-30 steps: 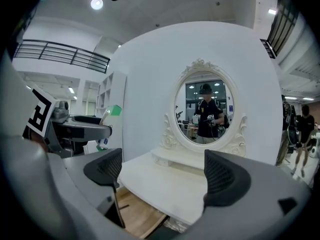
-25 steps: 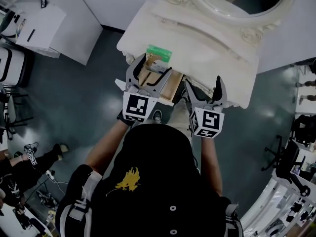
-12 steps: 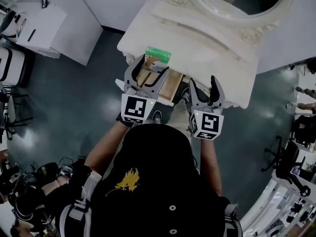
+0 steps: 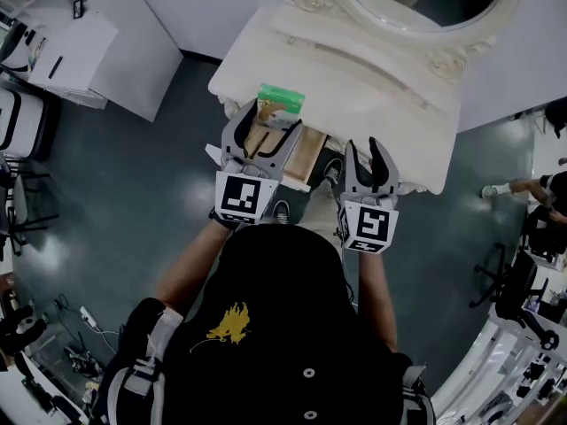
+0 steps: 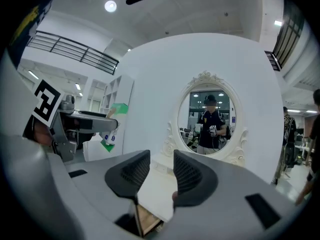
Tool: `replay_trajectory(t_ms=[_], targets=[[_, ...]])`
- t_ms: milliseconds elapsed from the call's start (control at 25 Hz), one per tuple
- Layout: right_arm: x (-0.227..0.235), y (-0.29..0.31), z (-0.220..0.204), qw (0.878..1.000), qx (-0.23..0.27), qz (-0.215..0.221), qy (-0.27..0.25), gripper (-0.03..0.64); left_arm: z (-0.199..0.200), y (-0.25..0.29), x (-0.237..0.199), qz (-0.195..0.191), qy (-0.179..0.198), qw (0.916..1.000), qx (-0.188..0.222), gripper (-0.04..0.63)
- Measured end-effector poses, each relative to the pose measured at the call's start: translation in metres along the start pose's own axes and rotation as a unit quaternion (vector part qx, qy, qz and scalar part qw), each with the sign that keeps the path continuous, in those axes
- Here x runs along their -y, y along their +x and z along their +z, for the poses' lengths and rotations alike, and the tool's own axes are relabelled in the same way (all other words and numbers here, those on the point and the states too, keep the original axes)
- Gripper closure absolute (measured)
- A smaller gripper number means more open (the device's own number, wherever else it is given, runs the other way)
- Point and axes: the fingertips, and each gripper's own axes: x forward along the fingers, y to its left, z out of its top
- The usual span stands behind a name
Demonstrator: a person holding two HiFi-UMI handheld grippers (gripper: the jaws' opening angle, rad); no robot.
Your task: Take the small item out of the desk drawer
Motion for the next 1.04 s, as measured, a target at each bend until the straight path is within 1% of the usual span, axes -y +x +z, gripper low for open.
replay_trajectory(t_ms=[40, 280, 480, 600, 640, 760, 1040], targets=[[0.0, 0.0, 0.001, 1.0, 0.002, 0.0, -0.003, 0.465, 0.002, 0.0, 0.0, 0.001, 0.001, 1.0, 0.003, 0.267], [-0.005, -0.002, 0.005, 1.0, 0.005, 0.008, -0.011, 0.493, 0.008, -0.002, 0.001, 0.002, 0.001, 1.0, 0.008, 0.267], [-0.006, -0.002, 0.008, 1.0, 0.012, 0.014, -0.008, 0.531, 0.009, -0.002, 0.0, 0.005, 0.002, 0.9999, 0.009, 0.267], [-0.007, -0.002, 0.009, 1.0, 0.013, 0.016, -0.009, 0.534, 0.014, -0.002, -0.001, 0.009, -0.004, 0.9994, 0.034, 0.267], [-0.008, -0.002, 0.01, 1.0, 0.013, 0.016, -0.01, 0.534, 0.014, -0.003, -0.001, 0.009, -0.004, 0.9994, 0.034, 0.267], [-0.008, -0.003, 0.012, 1.0, 0.014, 0.018, -0.009, 0.535, 0.01, -0.005, 0.0, 0.007, 0.003, 0.9999, 0.009, 0.267], [-0.009, -0.005, 0.008, 1.0, 0.013, 0.019, -0.003, 0.543, 0.008, -0.006, 0.0, 0.008, 0.001, 0.9999, 0.007, 0.268]])
